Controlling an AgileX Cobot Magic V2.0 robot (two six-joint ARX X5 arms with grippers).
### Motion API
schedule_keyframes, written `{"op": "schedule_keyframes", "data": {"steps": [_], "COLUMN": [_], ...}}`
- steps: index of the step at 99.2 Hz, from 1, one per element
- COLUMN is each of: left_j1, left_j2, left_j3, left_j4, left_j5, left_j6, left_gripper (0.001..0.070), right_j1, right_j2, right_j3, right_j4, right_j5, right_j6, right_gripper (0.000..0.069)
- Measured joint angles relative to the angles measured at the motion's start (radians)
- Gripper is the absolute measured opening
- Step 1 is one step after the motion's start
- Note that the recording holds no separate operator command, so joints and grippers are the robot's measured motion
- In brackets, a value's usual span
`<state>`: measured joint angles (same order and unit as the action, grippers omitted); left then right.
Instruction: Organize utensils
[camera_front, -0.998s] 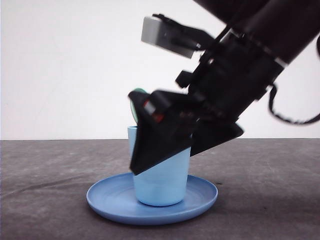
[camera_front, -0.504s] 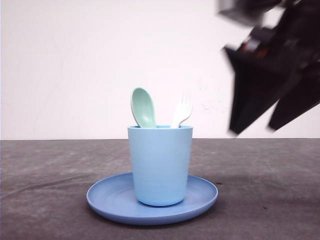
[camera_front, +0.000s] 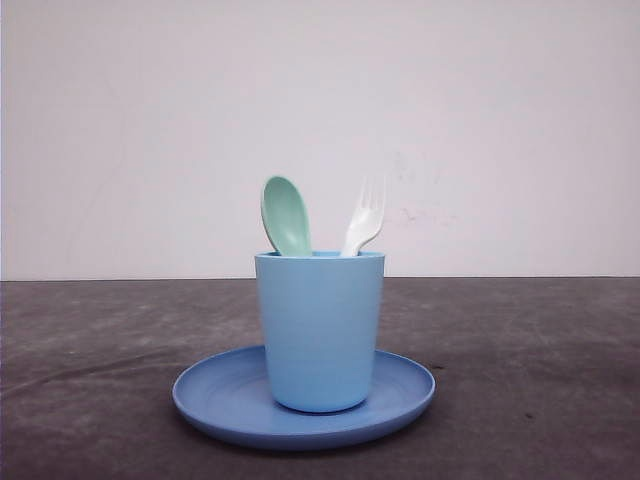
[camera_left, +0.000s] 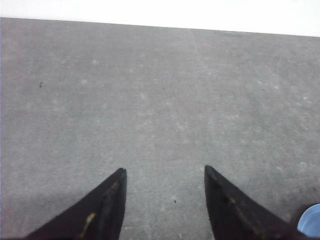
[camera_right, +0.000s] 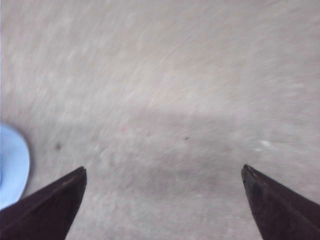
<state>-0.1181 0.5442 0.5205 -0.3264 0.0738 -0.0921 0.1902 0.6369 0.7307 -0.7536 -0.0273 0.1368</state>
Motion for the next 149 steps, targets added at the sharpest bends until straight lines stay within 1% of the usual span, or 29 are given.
{"op": "schedule_keyframes", "data": {"steps": [12,40,45,48,50,52,53,54,56,60,63,67,73,86,130,138,149], "left_j1": [0.0,0.0,0.0,0.0,0.0,0.0,0.0,0.0,0.0,0.0,0.0,0.0,0.0,0.0,0.0,0.002,0.042], "left_j2": [0.0,0.0,0.0,0.0,0.0,0.0,0.0,0.0,0.0,0.0,0.0,0.0,0.0,0.0,0.0,-0.014,-0.114], "left_j3": [0.0,0.0,0.0,0.0,0.0,0.0,0.0,0.0,0.0,0.0,0.0,0.0,0.0,0.0,0.0,-0.002,-0.053], "left_j4": [0.0,0.001,0.001,0.001,0.001,0.0,0.0,0.0,0.0,0.0,0.0,0.0,-0.001,-0.002,-0.002,-0.008,-0.043], "left_j5": [0.0,0.0,0.0,0.0,0.0,0.0,0.0,0.0,0.0,0.0,0.0,0.0,0.0,0.0,0.0,-0.027,-0.044], "left_j6": [-0.001,-0.001,-0.001,-0.001,-0.001,-0.001,-0.001,-0.001,-0.002,-0.002,-0.002,-0.002,-0.002,-0.002,-0.002,0.007,0.041], "left_gripper": [0.0294,0.0294,0.0291,0.0271,0.0244,0.0208,0.0177,0.0154,0.0115,0.0067,0.0046,0.0031,0.0022,0.0018,0.0018,0.0018,0.0018], "right_j1": [-0.003,-0.003,-0.003,-0.003,-0.003,-0.003,-0.003,-0.003,-0.003,-0.003,-0.003,-0.003,-0.003,-0.003,-0.003,-0.003,-0.003], "right_j2": [-0.023,-0.021,-0.021,-0.021,-0.021,-0.021,-0.021,-0.021,-0.021,-0.021,-0.021,-0.021,-0.021,-0.021,-0.021,-0.021,-0.021], "right_j3": [0.0,0.0,0.0,0.0,0.0,0.0,0.0,0.0,0.0,0.0,0.0,0.0,0.0,0.0,0.0,0.0,0.0], "right_j4": [-0.007,-0.029,-0.029,-0.03,-0.03,-0.031,-0.032,-0.033,-0.035,-0.038,-0.039,-0.039,-0.04,-0.042,-0.042,-0.042,-0.042], "right_j5": [0.0,0.0,0.001,0.001,0.001,0.001,0.001,0.001,0.001,0.001,0.002,0.006,0.025,0.031,0.031,0.031,0.031], "right_j6": [0.001,0.0,0.0,0.001,0.001,0.001,0.001,0.001,0.001,0.001,0.0,0.0,0.0,0.0,0.0,0.0,0.0], "right_gripper": [0.0625,0.0624,0.0605,0.0562,0.0514,0.0455,0.0426,0.0381,0.032,0.0201,0.013,0.0072,0.003,0.0007,0.0004,0.0004,0.0004]}}
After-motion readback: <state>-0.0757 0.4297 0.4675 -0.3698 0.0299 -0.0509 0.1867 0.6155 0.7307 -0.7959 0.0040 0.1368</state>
